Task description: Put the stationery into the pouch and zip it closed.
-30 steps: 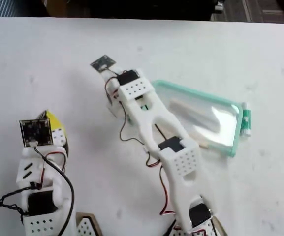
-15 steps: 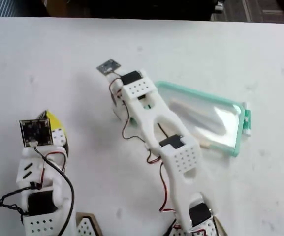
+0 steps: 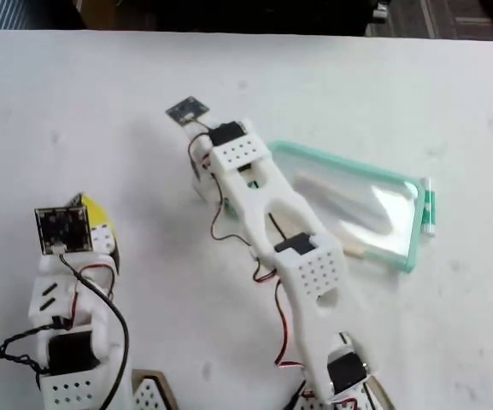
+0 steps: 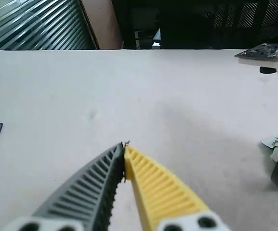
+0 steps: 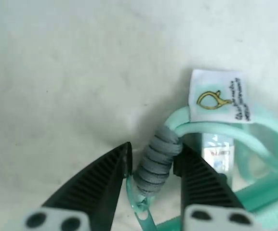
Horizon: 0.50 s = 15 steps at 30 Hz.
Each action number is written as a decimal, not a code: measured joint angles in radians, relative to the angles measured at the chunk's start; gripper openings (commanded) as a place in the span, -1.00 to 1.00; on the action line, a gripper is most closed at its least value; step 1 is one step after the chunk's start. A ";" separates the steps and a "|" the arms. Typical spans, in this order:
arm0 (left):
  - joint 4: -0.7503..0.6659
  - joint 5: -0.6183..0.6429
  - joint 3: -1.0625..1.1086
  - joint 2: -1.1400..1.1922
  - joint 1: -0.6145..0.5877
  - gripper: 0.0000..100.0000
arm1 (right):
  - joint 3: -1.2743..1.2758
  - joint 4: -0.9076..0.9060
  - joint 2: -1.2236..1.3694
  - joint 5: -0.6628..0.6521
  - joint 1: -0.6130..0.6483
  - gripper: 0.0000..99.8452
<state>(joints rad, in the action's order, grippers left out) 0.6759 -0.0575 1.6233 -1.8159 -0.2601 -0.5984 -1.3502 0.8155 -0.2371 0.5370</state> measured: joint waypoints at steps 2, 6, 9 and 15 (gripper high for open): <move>0.000 0.000 0.000 0.000 0.000 -0.95 | 0.000 0.002 0.000 0.038 0.000 -0.72; 0.000 0.000 0.000 0.000 0.000 -0.95 | -0.002 0.009 0.000 0.087 0.000 -0.73; 0.000 0.000 0.000 0.000 0.000 -0.95 | -0.002 0.009 0.000 0.094 0.000 -0.88; 0.000 0.000 0.000 0.000 0.000 -0.95 | -0.002 0.009 0.000 0.094 -0.006 -0.97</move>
<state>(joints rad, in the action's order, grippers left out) 0.6759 -0.0575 1.6233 -1.8159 -0.2601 -0.5999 -1.3410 0.8155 -0.1435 0.5309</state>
